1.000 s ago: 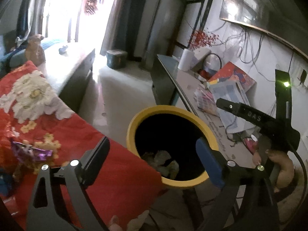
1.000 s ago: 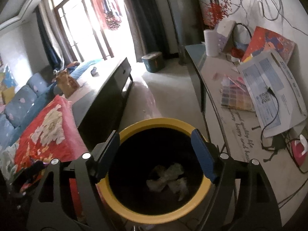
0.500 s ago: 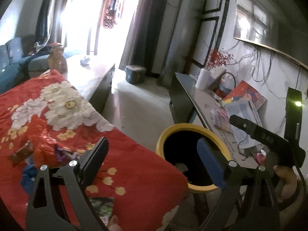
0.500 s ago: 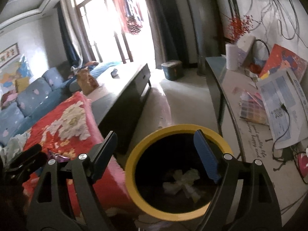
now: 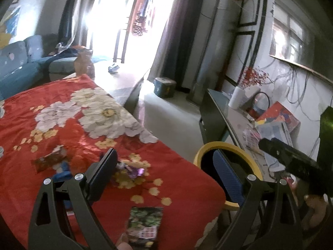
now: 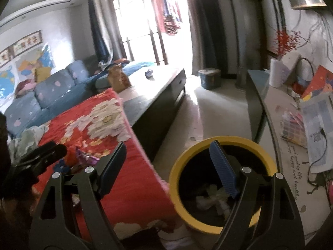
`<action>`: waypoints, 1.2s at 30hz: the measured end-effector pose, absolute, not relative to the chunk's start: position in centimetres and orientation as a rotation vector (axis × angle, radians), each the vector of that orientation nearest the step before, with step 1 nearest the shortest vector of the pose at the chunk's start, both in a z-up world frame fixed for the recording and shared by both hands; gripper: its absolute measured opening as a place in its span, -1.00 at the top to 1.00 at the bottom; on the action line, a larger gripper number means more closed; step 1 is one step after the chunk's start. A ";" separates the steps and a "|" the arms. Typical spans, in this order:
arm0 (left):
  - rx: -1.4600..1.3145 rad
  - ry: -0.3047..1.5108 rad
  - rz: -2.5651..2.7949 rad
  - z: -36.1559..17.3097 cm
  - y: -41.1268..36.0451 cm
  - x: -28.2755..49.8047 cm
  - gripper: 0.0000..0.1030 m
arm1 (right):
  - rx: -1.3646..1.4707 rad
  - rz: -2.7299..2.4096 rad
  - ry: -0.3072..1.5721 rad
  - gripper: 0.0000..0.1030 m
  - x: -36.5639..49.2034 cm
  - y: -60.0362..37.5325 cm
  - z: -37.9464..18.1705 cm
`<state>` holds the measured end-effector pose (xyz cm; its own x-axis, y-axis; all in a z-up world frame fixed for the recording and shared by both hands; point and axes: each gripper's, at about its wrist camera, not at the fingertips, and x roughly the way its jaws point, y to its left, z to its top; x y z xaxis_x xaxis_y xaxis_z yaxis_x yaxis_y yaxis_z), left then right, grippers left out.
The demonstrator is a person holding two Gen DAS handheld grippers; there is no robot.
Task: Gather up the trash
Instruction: 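Move both tools back toward the bedspread trash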
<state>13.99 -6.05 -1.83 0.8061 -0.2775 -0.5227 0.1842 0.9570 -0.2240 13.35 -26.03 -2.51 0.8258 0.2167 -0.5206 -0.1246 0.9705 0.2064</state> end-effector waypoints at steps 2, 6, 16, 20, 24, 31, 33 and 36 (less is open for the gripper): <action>-0.179 0.578 -0.233 -1.7 -5.1 13.9 -0.75 | 0.155 0.204 0.574 -0.43 13.3 -25.2 -2.4; -0.197 0.571 -0.211 -1.6 -3.8 13.7 -0.75 | 0.126 0.248 0.579 -0.43 13.0 -23.1 -2.2; -0.226 0.560 -0.160 -1.7 -0.6 13.1 -0.75 | 0.057 0.332 0.594 -0.43 12.2 -19.0 -2.2; -0.233 0.559 -0.140 -1.8 0.7 12.9 -0.75 | 0.040 0.354 0.600 -0.43 12.1 -17.8 -2.3; -0.231 0.565 -0.117 -2.0 2.0 12.9 -0.75 | 0.020 0.378 0.607 -0.43 12.1 -16.7 -2.5; -0.231 0.563 -0.076 -2.2 4.3 12.5 -0.75 | -0.014 0.413 0.614 -0.43 12.2 -14.5 -2.6; -0.227 0.562 -0.066 -2.3 4.8 12.4 -0.75 | -0.023 0.421 0.616 -0.43 12.2 -14.0 -2.7; -0.230 0.573 -0.047 -2.7 5.8 12.3 -0.75 | -0.047 0.423 0.619 -0.43 12.7 -13.0 -2.8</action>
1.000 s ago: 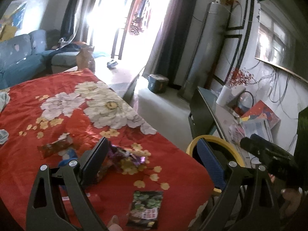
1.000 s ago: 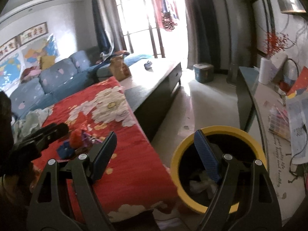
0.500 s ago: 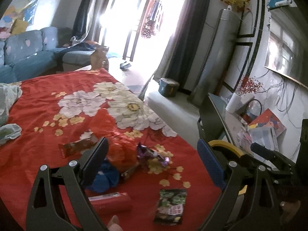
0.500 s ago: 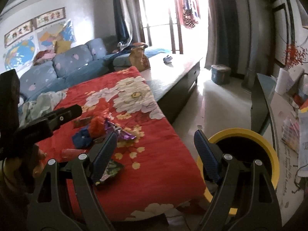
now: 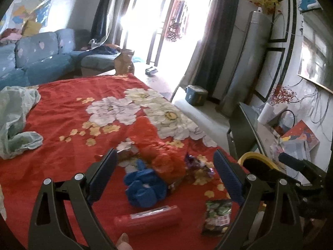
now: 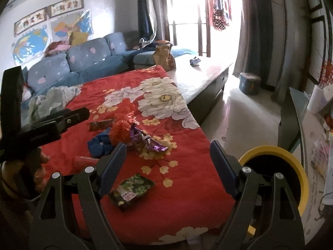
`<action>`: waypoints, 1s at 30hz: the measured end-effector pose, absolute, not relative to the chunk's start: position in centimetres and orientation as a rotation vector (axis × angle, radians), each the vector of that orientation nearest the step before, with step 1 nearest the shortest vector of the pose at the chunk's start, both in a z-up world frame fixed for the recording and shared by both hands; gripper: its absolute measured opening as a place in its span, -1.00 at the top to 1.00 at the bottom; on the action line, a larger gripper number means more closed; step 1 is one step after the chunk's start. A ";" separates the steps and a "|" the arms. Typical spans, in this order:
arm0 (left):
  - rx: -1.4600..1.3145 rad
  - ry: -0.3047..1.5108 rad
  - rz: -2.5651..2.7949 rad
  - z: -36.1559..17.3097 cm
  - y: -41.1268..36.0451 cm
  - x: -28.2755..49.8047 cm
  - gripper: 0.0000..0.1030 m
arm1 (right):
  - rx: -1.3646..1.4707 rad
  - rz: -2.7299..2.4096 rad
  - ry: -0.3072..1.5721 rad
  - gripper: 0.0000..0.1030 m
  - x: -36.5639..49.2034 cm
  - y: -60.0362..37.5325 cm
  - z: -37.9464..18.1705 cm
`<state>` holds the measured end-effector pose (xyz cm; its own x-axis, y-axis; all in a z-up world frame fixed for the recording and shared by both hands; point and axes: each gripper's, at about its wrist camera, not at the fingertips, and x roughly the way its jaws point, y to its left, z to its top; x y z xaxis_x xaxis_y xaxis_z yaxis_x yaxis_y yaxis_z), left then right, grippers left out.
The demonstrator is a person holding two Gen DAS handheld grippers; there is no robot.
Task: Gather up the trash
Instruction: 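Move both tools back toward the bedspread trash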
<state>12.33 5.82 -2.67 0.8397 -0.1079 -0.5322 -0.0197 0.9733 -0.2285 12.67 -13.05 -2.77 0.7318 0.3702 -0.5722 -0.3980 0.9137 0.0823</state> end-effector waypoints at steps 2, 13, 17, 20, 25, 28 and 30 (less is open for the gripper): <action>-0.230 0.585 -0.035 -3.0 6.4 12.3 -0.75 | -0.056 0.428 0.628 -0.43 13.1 -12.6 -3.0; -0.258 0.664 0.007 -5.4 9.7 12.5 -0.75 | -0.118 0.452 0.688 -0.43 15.4 -9.4 -5.2; -0.250 0.689 -0.002 -6.3 9.9 12.8 -0.74 | -0.143 0.450 0.705 -0.43 16.4 -8.6 -6.1; -0.243 0.717 -0.015 -7.1 9.8 13.1 -0.70 | -0.161 0.443 0.718 -0.37 17.1 -8.1 -6.9; -0.253 0.759 -0.052 -8.2 9.4 13.6 -0.48 | -0.187 0.442 0.757 -0.19 18.3 -7.4 -8.2; -0.265 0.780 -0.077 -8.8 9.1 13.9 -0.33 | -0.201 0.445 0.777 -0.06 18.8 -6.9 -8.9; -0.275 0.797 -0.087 -9.3 9.0 14.1 -0.26 | -0.208 0.447 0.790 0.03 19.1 -6.7 -9.4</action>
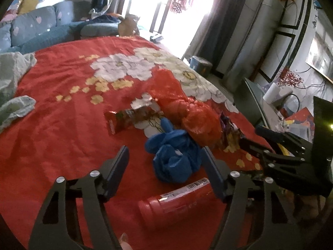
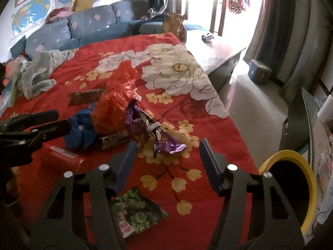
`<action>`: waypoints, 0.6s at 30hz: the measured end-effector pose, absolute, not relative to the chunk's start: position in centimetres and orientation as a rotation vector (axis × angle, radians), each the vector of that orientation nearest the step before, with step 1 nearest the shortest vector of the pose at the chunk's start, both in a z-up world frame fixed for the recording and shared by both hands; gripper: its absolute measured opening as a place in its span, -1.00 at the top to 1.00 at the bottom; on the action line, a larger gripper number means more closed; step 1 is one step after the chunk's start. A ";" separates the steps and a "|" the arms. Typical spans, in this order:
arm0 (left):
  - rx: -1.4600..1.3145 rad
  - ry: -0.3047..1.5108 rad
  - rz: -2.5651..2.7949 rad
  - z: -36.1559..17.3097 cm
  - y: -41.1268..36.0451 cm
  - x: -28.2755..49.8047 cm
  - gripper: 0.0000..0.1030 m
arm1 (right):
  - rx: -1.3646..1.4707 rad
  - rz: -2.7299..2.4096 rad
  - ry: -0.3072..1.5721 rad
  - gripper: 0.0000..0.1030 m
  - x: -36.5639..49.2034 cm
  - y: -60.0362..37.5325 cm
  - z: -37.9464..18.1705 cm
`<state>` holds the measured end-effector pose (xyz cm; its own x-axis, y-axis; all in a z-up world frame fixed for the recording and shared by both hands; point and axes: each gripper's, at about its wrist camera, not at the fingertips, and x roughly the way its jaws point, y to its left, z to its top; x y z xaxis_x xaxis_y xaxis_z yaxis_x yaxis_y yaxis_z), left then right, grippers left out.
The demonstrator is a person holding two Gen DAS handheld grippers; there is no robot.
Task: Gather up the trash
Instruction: 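Move both tools back toward the bedspread trash, then grasp the blue glove with the left tool while the right tool grasps the purple wrapper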
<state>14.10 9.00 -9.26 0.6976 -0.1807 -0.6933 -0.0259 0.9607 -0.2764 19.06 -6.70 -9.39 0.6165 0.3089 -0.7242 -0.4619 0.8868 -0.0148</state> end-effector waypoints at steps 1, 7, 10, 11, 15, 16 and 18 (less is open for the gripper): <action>-0.281 0.804 -0.090 -9.4 9.0 14.2 -0.22 | -0.213 0.448 0.799 0.10 19.2 -6.6 -9.6; -0.320 0.842 -0.101 -10.6 9.0 14.8 -0.08 | -0.224 0.443 0.822 0.38 19.5 -6.5 -10.4; -0.338 0.859 -0.112 -11.0 9.0 15.1 0.09 | -0.221 0.442 0.830 0.62 19.7 -6.6 -10.7; -0.341 0.861 -0.114 -11.1 9.0 15.2 0.15 | -0.220 0.445 0.833 0.65 19.7 -6.6 -10.7; -0.340 0.863 -0.129 -11.2 8.8 15.2 0.46 | -0.214 0.451 0.823 0.73 19.6 -6.8 -10.5; -0.336 0.861 -0.130 -11.1 8.7 15.2 0.53 | -0.210 0.453 0.821 0.73 19.5 -6.9 -10.5; -0.329 0.853 -0.133 -10.9 8.6 15.1 0.62 | -0.201 0.454 0.817 0.77 19.4 -7.1 -10.3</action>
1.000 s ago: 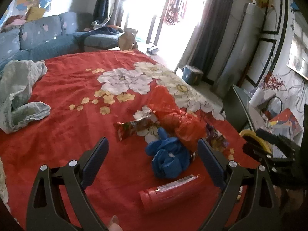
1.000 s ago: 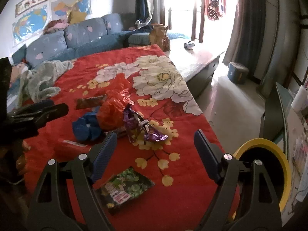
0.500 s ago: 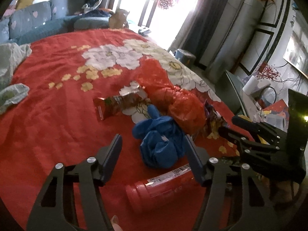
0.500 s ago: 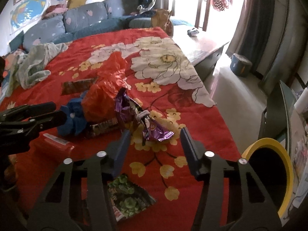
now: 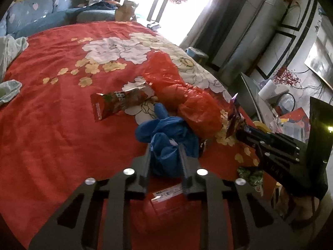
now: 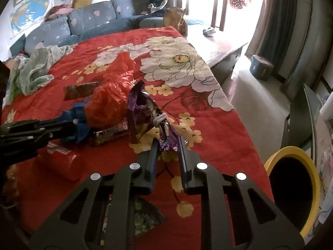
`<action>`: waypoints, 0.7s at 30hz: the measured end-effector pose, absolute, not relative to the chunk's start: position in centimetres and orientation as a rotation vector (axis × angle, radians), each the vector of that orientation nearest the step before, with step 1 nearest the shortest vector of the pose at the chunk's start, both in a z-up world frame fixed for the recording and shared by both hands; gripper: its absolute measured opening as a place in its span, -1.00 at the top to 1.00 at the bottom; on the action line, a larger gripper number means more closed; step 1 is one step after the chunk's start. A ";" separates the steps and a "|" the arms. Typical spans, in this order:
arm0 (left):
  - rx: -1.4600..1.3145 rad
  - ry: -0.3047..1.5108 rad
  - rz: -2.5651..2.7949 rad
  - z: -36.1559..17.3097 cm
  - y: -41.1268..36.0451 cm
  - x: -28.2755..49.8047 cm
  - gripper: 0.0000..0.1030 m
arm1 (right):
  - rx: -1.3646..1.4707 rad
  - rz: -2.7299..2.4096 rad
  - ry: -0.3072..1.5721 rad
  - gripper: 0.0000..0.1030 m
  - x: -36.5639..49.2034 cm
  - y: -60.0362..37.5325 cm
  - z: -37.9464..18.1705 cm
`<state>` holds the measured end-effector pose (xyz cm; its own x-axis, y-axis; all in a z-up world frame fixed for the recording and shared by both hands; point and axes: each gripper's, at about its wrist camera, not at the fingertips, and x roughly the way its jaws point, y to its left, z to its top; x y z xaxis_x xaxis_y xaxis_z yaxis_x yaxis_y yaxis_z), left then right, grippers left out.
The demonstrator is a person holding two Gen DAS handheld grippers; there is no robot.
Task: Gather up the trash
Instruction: 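Grasp the blue glove with the left tool while the right tool grasps the purple wrapper, then carry the blue glove and purple wrapper over the yellow-rimmed bin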
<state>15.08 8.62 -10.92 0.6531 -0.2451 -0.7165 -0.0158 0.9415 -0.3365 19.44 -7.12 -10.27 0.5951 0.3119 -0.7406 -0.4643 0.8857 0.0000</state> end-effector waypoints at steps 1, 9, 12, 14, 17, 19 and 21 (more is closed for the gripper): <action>-0.326 0.847 -0.133 -10.8 8.6 15.0 0.65 | -0.198 0.456 0.815 0.80 19.4 -7.2 -10.2; -0.324 0.793 -0.135 -8.9 8.8 14.4 0.72 | -0.176 0.467 0.799 0.82 18.8 -7.9 -9.3; -0.312 0.763 -0.128 -7.8 9.1 14.0 0.73 | -0.166 0.468 0.792 0.82 18.6 -8.2 -9.0; -0.311 0.742 -0.122 -7.0 9.3 13.6 0.73 | -0.161 0.468 0.784 0.82 18.4 -8.5 -8.6; -0.312 0.716 -0.116 -5.9 9.6 13.2 0.73 | -0.149 0.468 0.774 0.83 18.2 -8.9 -8.2; -0.310 0.699 -0.117 -5.2 9.6 12.9 0.73 | -0.143 0.467 0.766 0.83 18.0 -9.2 -7.9; -0.305 0.684 -0.116 -4.6 9.6 12.7 0.73 | -0.139 0.467 0.761 0.83 17.9 -9.4 -7.7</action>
